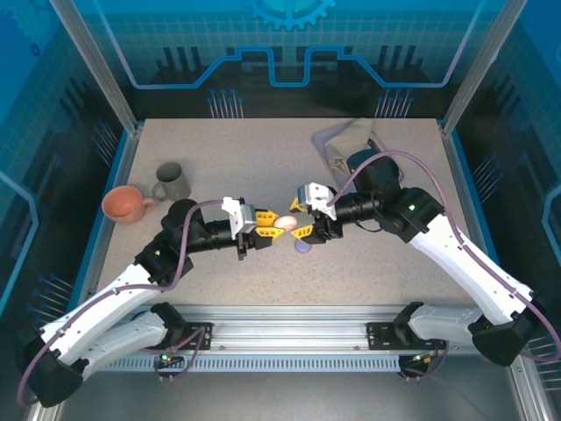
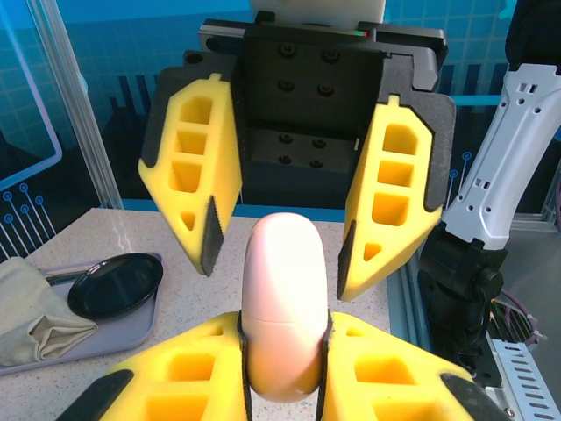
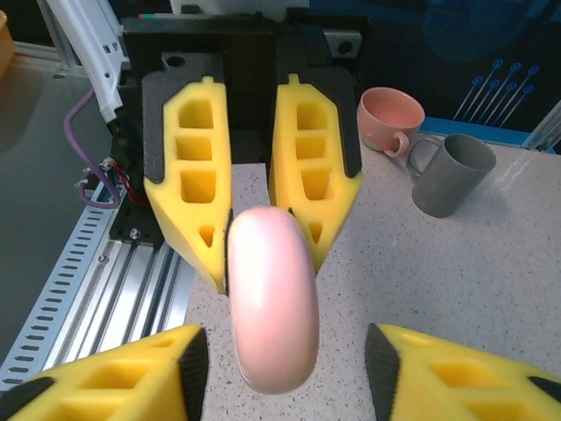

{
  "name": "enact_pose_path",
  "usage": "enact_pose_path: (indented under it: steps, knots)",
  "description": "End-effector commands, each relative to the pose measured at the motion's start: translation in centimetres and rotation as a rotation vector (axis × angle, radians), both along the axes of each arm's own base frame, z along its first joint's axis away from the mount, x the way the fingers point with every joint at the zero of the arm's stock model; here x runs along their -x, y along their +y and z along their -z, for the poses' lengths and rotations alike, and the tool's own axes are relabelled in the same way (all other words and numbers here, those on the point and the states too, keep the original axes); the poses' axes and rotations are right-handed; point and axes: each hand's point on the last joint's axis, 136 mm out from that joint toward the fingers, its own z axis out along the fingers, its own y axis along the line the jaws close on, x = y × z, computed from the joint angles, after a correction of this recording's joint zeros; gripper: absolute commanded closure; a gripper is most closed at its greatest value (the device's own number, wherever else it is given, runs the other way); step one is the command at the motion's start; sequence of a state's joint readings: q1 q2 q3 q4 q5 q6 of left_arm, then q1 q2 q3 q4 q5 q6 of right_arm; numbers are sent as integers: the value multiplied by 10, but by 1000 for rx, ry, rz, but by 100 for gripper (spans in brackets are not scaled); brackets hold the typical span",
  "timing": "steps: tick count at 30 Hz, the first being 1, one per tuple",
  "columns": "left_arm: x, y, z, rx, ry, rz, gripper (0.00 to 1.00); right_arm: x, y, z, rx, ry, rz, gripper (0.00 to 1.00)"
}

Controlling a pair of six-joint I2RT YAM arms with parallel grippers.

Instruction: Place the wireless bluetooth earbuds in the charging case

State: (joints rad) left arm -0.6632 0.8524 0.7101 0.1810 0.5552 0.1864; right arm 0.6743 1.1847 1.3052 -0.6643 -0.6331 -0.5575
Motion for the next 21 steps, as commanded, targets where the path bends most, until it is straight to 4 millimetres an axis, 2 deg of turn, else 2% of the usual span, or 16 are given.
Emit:
enact_pose_path:
  steps: [1, 13, 21]
  knots:
    - [5, -2, -15, 17, -47, 31, 100, 9, 6, -13, -36, 11, -52, 53]
    - [0, -5, -14, 17, -33, 22, 100, 11, 8, -9, -32, 55, -62, 63]
    - [-1, -6, -15, 22, -29, 21, 100, 11, 8, 1, -11, 76, -55, 64]
